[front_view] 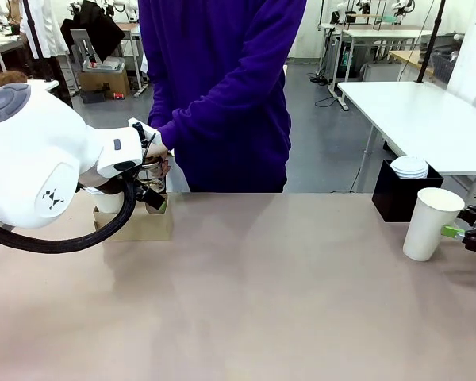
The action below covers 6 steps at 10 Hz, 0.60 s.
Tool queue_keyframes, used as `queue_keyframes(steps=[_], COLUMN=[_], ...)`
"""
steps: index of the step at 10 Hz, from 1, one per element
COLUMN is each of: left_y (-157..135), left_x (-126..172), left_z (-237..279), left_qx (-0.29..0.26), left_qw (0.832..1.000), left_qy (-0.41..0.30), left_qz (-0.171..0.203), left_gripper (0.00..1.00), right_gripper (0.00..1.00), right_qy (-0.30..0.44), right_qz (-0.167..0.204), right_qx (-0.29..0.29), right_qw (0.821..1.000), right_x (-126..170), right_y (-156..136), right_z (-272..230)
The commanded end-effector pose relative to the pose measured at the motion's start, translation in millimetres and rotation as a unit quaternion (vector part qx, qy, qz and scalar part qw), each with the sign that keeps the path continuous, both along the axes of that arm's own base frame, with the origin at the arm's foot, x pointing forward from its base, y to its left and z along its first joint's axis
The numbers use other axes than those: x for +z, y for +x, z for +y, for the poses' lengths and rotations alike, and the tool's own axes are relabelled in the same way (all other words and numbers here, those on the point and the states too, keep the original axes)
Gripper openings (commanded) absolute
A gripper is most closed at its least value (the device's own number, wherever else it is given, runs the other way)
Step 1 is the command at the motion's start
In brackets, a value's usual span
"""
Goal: Pour a drink into a cup and package it in a carrier.
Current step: Pick up the 600 ml Paper Cup and place it in the middle top area of the table.
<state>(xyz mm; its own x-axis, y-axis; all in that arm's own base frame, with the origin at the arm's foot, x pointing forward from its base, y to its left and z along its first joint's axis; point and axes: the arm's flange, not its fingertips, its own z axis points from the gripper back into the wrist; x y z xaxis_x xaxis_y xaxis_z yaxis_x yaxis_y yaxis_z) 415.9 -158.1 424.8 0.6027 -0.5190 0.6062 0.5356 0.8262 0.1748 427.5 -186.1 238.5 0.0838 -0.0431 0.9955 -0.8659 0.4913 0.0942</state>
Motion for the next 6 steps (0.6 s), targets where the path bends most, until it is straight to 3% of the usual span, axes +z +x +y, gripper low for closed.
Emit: queue_keyframes(steps=[1, 6], left_y=[-0.9, -0.9], left_x=[0.9, 0.9], left_z=[0.6, 0.6], left_qx=[0.0, 0.0], left_qw=[1.0, 1.0], left_qy=[-0.001, -0.001], left_qz=[-0.001, -0.001], left_gripper=[1.0, 1.0], right_gripper=[1.0, 1.0], right_qy=[0.007, 0.009], right_qz=[-0.016, -0.006], right_qx=[-0.013, 0.006], right_qw=[1.0, 1.0], right_x=[-7.9, -11.1], right_y=[8.8, 24.2], right_z=[13.5, 38.6])
